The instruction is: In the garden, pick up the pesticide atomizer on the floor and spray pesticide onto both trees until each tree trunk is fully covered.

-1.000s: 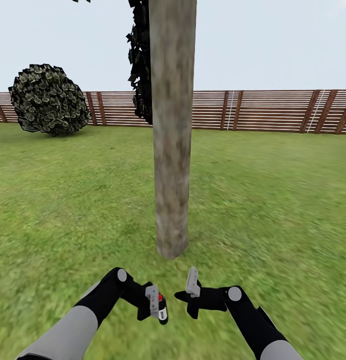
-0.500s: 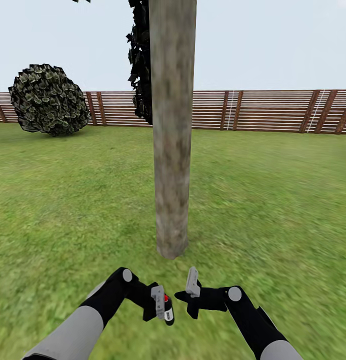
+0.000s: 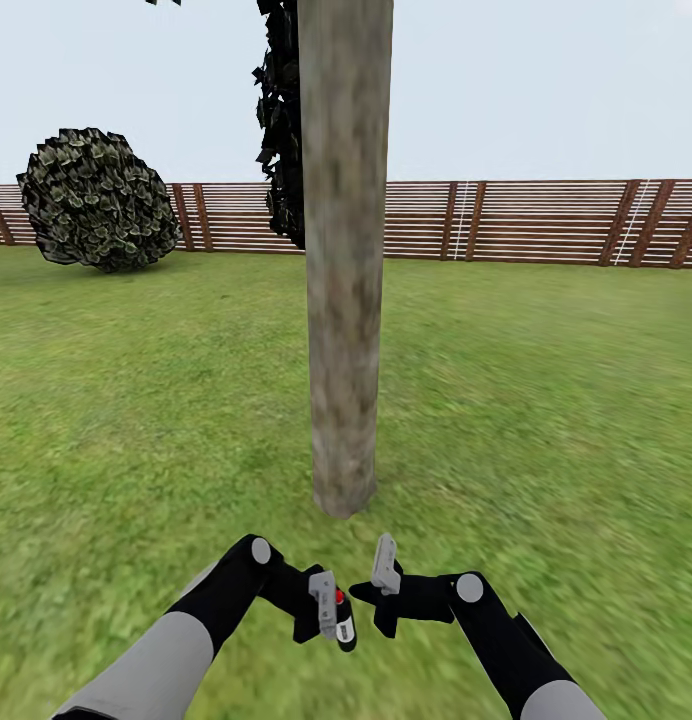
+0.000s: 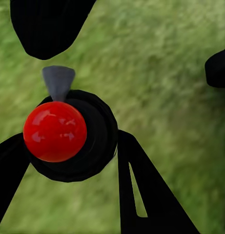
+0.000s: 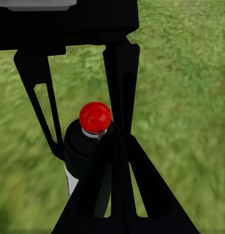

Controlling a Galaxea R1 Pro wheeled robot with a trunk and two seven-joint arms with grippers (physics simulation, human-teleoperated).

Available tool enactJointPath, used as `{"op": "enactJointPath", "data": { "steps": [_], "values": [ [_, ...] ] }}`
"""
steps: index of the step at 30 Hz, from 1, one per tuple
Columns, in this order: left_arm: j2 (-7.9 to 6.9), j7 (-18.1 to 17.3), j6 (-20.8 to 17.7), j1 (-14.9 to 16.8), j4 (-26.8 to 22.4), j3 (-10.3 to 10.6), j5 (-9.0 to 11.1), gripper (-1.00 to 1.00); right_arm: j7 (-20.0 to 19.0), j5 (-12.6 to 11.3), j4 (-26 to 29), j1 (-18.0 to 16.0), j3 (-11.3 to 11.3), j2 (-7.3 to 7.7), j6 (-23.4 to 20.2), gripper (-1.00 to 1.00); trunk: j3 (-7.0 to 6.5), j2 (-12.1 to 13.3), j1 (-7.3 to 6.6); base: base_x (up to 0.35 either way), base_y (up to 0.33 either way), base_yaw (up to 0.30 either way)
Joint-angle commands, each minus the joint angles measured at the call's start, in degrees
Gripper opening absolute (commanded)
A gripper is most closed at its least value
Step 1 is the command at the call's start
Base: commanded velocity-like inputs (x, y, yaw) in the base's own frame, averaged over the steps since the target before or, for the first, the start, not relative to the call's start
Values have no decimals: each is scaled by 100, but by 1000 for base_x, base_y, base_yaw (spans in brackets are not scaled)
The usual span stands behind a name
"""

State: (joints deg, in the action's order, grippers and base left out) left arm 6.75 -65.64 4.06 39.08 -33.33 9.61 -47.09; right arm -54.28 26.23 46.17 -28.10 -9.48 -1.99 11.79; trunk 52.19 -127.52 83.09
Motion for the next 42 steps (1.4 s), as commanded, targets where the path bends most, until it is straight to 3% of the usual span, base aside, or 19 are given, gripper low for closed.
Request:
{"op": "enactJointPath", "data": {
  "steps": [1, 42],
  "values": [
    [2, -11, 42, 1, -7, -3, -37, -100, -4, 58, 6, -2, 7, -3, 42, -100, 5, -2, -1, 0, 0, 0],
    [99, -11, 42, -5, -149, -3, -28, -100, -4, 58, 8, -2, 7, -4, 35, -100, 5, -2, -1, 0, 0, 0]
  ]
}}
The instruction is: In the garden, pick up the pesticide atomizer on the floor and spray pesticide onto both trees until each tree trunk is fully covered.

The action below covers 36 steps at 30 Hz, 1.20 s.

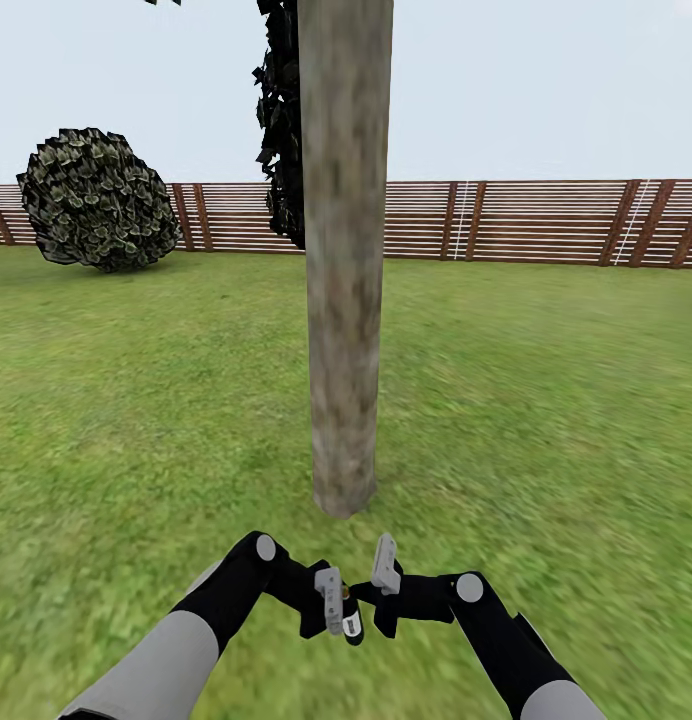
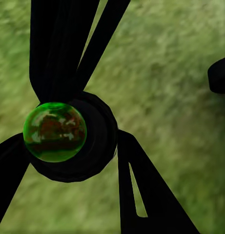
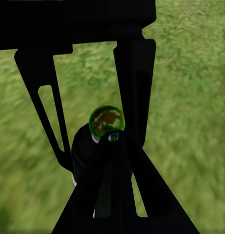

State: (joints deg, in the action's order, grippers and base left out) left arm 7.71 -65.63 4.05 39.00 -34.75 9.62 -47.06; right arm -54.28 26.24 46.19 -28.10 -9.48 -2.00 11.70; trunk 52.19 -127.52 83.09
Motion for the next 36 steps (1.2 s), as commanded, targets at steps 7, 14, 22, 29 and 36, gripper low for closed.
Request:
{"op": "enactJointPath", "data": {
  "steps": [7, 14, 22, 29, 36],
  "values": [
    [-100, -11, 34, -6, 76, -2, -72, -100, -4, 57, 21, -2, 7, -3, 43, -100, 5, -2, -1, 0, 0, 0],
    [-634, -11, 34, -35, 76, 4, -75, -100, -4, 58, 20, -2, -1, -3, 43, -100, 5, -2, -1, 0, 0, 0],
    [-1525, -3, 110, -70, 81, -25, -66, -100, -4, 65, 4, -2, -3, 1, 52, -100, 5, -2, -1, 0, 0, 0],
    [-2416, 111, 181, -81, 82, -237, -3, -100, 33, 64, -10, -2, 9, 43, 72, 100, 5, -2, -1, 0, 0, 0],
    [-2523, 1559, 118, -118, 373, -511, 63, -100, 1344, 19, -608, 31, 88, 474, 98, 100, 5, -2, -1, 0, 0, 0]
  ]
}}
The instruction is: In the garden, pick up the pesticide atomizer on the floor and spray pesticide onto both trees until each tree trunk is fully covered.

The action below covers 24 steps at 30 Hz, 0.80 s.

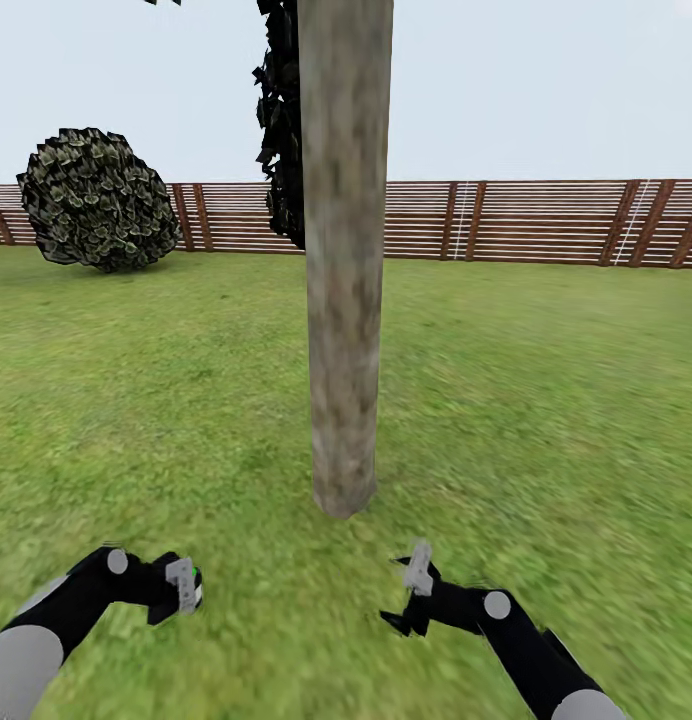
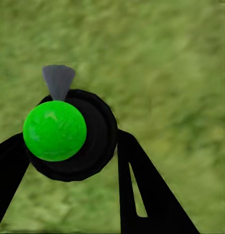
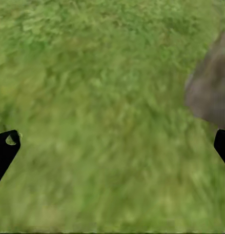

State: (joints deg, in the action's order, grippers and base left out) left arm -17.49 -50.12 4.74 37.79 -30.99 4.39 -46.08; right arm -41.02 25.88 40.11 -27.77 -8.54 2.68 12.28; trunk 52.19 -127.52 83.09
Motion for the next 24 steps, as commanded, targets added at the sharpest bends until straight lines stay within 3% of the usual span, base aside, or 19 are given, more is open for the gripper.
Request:
{"op": "enactJointPath", "data": {
  "steps": [1, 3, 6, 9, 10, 12, 13, 16, 19, 20, 22, 24],
  "values": [
    [18, 234, 48, 2, 156, -105, 1, -100, 338, 46, -183, -2, 50, 72, 42, 100, 5, -3, -1, 0, 0, 0],
    [113, 910, 51, 1, 704, -538, 285, -100, 1617, 28, -1053, -1, 514, 171, 54, 100, 5, -3, -1, 0, 0, 0],
    [199, 1342, 47, 0, 1039, -797, 688, -100, 2702, 23, -1819, -1, 1142, 181, 134, 100, 5, -3, -1, 0, 0, 0],
    [338, 1577, -33, 0, 1216, -870, 1085, -100, 3367, 7, -2244, -1, 1509, 166, 260, 100, 5, -3, -1, 0, 0, 0],
    [475, 1785, -285, 0, 1321, -885, 1315, -100, 3842, -83, -2477, -1, 1660, 157, 323, 100, 5, -3, -1, 0, 0, 0],
    [632, 2035, -709, 0, 1385, -891, 1495, -100, 4373, -296, -2690, -1, 1760, 150, 434, 100, 5, -3, -1, 0, 0, 0],
    [777, 2295, -1125, 0, 1411, -895, 1642, -100, 4853, -574, -2893, 5, 1801, 147, 690, 100, 5, -3, -1, 0, 0, 0],
    [1002, 2662, -1541, 0, 1419, -916, 1832, -100, 5359, -902, -3078, 7, 1823, 154, 1131, 100, 5, -3, -1, 0, 0, 0],
    [1197, 3241, -1729, 0, 1437, -1045, 2285, -100, 5464, -976, -3128, 18, 1824, 152, 1253, 100, 5, -3, -1, 0, 0, 0],
    [1330, 3638, -1763, 2, 1446, -1081, 2457, -100, 5470, -984, -3132, 36, 1822, 142, 1267, 100, 5, -3, -1, 0, 0, 0],
    [1443, 4045, -1830, 7, 1443, -1096, 2555, -100, 5474, -987, -3132, 47, 1821, 132, 1274, 100, 5, -3, -1, 0, 0, 0],
    [1555, 4157, -1989, 10, 1425, -1095, 2575, -100, 5478, -988, -3132, 49, 1821, 134, 1276, 100, 5, -3, -1, 0, 0, 0]
  ]
}}
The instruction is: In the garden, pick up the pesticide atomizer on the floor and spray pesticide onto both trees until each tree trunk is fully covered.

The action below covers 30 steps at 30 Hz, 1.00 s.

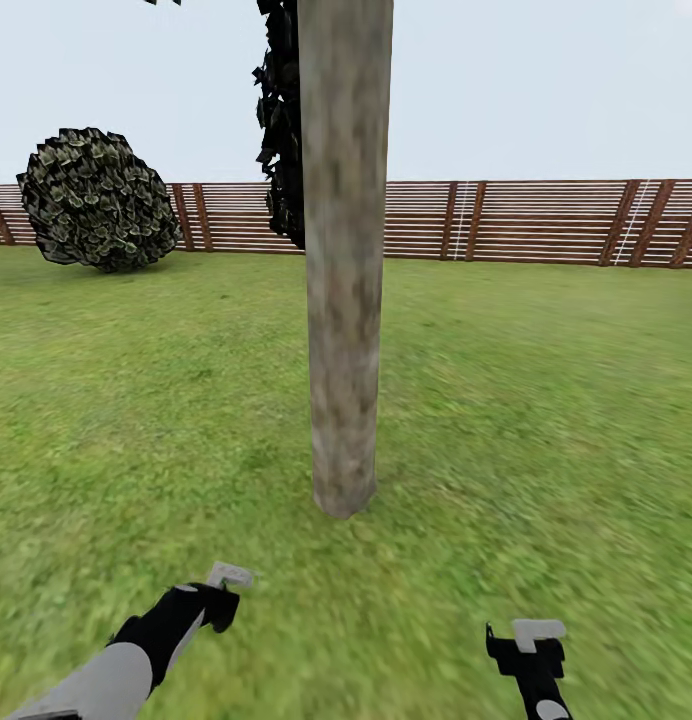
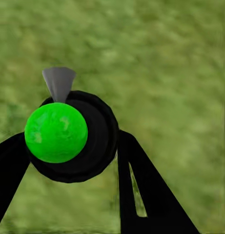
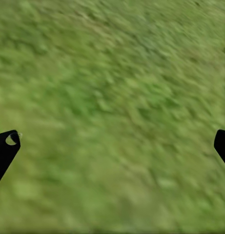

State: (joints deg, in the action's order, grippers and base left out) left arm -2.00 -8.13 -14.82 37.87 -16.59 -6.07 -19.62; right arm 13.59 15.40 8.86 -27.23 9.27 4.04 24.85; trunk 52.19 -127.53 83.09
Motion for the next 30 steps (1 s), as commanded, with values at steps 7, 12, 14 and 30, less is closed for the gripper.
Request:
{"op": "enactJointPath", "data": {
  "steps": [7, 12, 14, 30],
  "values": [
    [477, 71, -644, 18, -511, -30, -55, -100, 45, 44, -16, 5, 40, 0, 20, 100, 5, -2, -1, 19, 0, 0],
    [507, 69, -670, 18, -901, -61, -39, -100, 44, 42, -16, 7, 40, 0, 20, 100, 5, -2, -1, 260, -63, 0],
    [528, 67, -674, 14, -947, -67, -35, -100, 45, 42, -16, 7, 40, 0, 20, 100, 5, -2, -1, 236, -173, 0],
    [552, 74, -663, 8, -978, -70, -33, -100, 62, 25, -175, 7, 48, -8, 20, 100, 5, -2, -1, 231, -174, 0]
  ]
}}
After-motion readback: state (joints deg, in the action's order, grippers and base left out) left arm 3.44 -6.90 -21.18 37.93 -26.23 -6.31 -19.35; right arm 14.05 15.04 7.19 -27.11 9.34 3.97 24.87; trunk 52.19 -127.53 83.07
